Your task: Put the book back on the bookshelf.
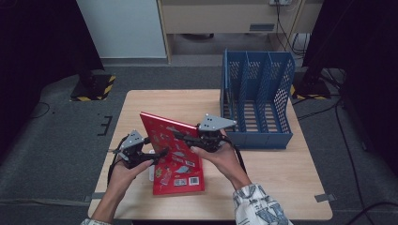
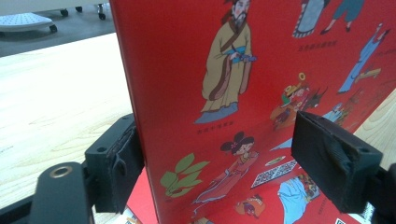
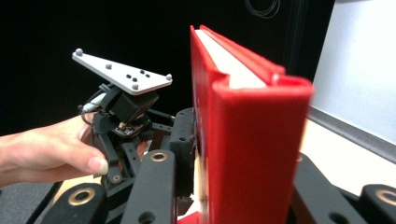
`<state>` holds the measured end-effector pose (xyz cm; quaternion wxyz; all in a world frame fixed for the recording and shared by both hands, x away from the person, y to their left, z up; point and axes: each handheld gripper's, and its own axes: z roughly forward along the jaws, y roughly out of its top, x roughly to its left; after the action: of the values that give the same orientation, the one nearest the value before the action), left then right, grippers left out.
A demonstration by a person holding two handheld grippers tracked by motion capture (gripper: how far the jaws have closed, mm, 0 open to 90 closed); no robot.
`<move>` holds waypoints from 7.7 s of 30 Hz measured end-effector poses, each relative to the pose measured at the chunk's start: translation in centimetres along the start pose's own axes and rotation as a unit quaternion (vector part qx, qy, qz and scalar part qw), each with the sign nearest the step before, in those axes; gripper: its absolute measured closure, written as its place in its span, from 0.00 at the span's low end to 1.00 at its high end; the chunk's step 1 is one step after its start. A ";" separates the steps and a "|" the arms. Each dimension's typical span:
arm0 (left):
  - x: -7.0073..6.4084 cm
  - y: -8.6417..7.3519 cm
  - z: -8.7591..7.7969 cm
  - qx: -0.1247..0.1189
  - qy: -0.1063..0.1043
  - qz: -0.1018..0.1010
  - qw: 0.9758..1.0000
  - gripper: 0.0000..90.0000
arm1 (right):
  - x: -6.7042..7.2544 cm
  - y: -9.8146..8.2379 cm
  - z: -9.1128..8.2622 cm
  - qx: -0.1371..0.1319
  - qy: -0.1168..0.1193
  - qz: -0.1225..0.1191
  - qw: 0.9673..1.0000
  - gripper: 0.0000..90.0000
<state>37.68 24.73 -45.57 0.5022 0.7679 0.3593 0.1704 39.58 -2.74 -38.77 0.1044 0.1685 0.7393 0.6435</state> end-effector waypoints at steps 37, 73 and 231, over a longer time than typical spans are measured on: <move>-0.4 0.0 0.0 0.005 0.006 0.006 1.000 0.20 | 0.0 0.4 0.8 -0.009 0.011 0.013 1.000 0.88; 0.9 -2.2 -0.8 0.048 0.035 -0.023 0.998 0.06 | -0.6 0.8 -1.3 -0.012 -0.035 0.028 0.999 0.89; 3.1 -5.6 -0.9 0.148 0.115 -0.004 0.982 0.06 | -12.1 8.6 -16.7 -0.001 -0.430 0.063 0.900 0.89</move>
<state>37.09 28.91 -50.52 0.3390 0.8077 0.4387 0.2004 45.51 -21.72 -28.51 0.3716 0.4752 0.6094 0.5145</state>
